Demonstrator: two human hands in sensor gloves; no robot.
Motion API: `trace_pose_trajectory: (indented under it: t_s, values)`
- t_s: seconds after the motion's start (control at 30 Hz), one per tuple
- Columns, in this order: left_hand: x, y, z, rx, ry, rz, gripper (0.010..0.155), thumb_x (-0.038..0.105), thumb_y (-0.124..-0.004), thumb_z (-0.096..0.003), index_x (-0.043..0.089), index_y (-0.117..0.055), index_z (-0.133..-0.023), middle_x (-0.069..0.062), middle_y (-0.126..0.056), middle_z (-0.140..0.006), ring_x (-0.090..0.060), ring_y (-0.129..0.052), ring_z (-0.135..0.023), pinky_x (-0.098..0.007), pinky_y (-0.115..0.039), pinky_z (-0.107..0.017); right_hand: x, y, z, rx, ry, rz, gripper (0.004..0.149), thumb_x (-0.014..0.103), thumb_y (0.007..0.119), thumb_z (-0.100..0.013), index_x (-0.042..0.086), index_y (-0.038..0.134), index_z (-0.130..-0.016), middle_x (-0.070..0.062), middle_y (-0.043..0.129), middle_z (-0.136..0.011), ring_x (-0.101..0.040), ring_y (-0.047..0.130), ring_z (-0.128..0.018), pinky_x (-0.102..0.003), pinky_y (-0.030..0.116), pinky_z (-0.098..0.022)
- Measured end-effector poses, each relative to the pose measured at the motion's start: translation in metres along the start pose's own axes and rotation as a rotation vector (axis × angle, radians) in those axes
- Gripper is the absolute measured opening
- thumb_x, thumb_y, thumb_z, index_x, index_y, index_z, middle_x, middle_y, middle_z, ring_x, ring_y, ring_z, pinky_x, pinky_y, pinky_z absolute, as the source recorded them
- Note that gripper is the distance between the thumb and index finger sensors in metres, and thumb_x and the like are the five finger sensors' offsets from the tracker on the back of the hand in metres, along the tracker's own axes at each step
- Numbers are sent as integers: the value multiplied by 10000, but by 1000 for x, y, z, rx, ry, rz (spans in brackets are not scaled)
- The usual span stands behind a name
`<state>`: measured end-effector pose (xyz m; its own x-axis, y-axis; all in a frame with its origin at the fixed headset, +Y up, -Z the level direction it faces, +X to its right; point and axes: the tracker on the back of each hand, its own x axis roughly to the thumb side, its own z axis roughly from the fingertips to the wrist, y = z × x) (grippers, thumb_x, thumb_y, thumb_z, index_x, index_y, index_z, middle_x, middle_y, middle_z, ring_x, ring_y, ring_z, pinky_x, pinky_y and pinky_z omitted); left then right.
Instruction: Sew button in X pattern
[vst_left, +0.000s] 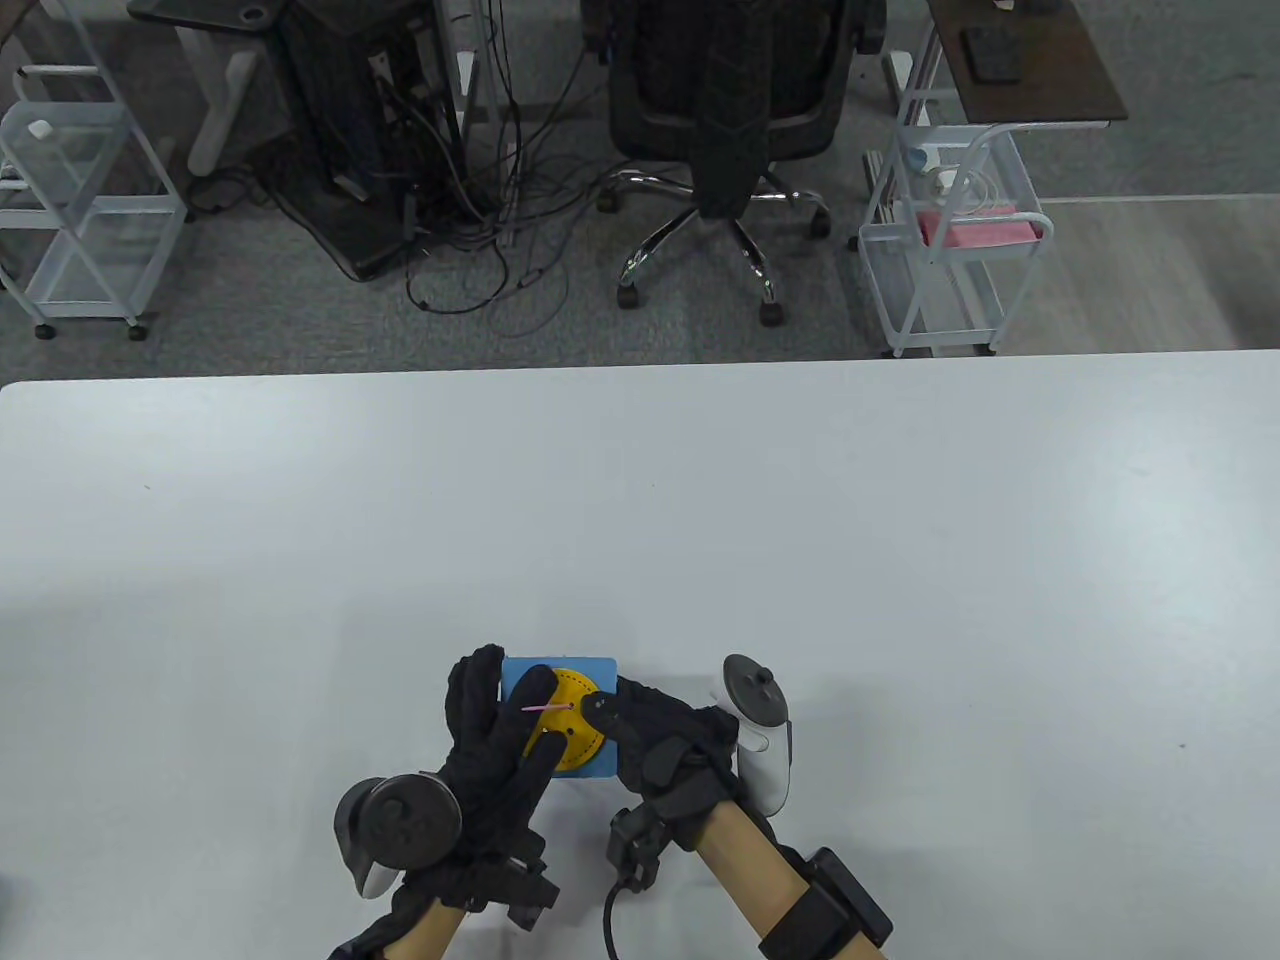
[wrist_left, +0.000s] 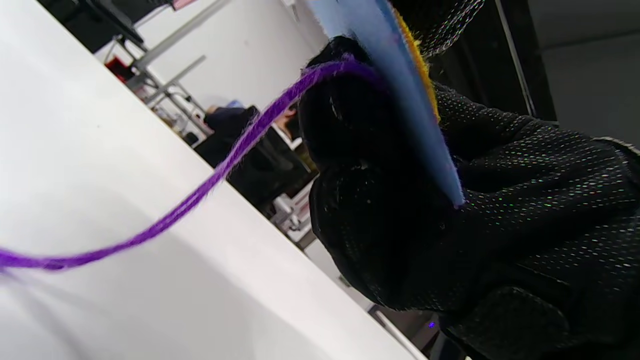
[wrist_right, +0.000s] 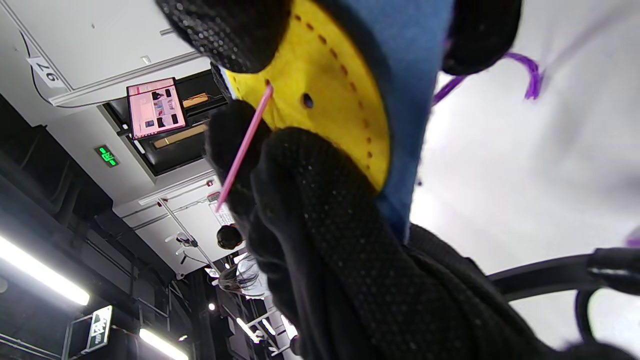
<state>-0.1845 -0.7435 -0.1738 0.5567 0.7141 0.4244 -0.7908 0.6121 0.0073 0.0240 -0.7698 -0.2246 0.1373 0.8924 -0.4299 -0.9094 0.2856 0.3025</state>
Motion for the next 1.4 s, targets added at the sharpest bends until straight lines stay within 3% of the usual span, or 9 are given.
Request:
trace_pose_trajectory:
  t_s: [0.1,0.33,0.53,0.8,1.0,1.4]
  values:
    - [2,1,0,25,-9,-28,504,362,-668,-609,173,-601,-1072,-381,-144,-1118,-679,-125,-939,-753,-380,-652,1,4,2,-12,-12,33,477,269,711,-523,60,674,-951,-159,863,-856,-331,907,-707,-532,705,-560]
    - [0,4,1,92,20,0,394,341,-708,-589,209,-751,-957,-364,-259,-1128,-672,-238,-953,-741,-441,-651,-3,10,5,-22,-11,61,479,262,715,-518,50,677,-946,-170,869,-846,-339,911,-696,-537,705,-554]
    - [-2,5,1,98,45,49,382,325,-699,-592,185,-770,-940,-369,-275,-1124,-676,-254,-948,-734,-453,-649,-4,8,4,-39,-10,85,486,281,717,-521,60,678,-951,-176,864,-853,-350,901,-699,-540,695,-557]
    - [-6,10,1,122,81,93,383,320,-700,-592,168,-778,-935,-373,-312,-1120,-680,-287,-945,-725,-476,-648,-5,1,5,-117,36,173,446,306,739,-518,151,708,-935,-170,734,-882,-328,807,-677,-500,668,-543]
    - [-6,14,2,139,83,112,384,318,-700,-592,161,-779,-934,-373,-363,-1117,-680,-348,-947,-714,-514,-647,-5,-1,5,-130,65,210,486,317,752,-511,118,689,-950,-142,812,-761,-279,850,-540,-472,713,-451]
    - [-6,34,5,228,54,151,388,300,-692,-595,130,-771,-934,-346,-521,-1095,-654,-577,-920,-649,-668,-623,-10,-2,3,-133,98,236,489,317,758,-506,98,701,-939,-145,843,-731,-280,871,-504,-469,728,-421]
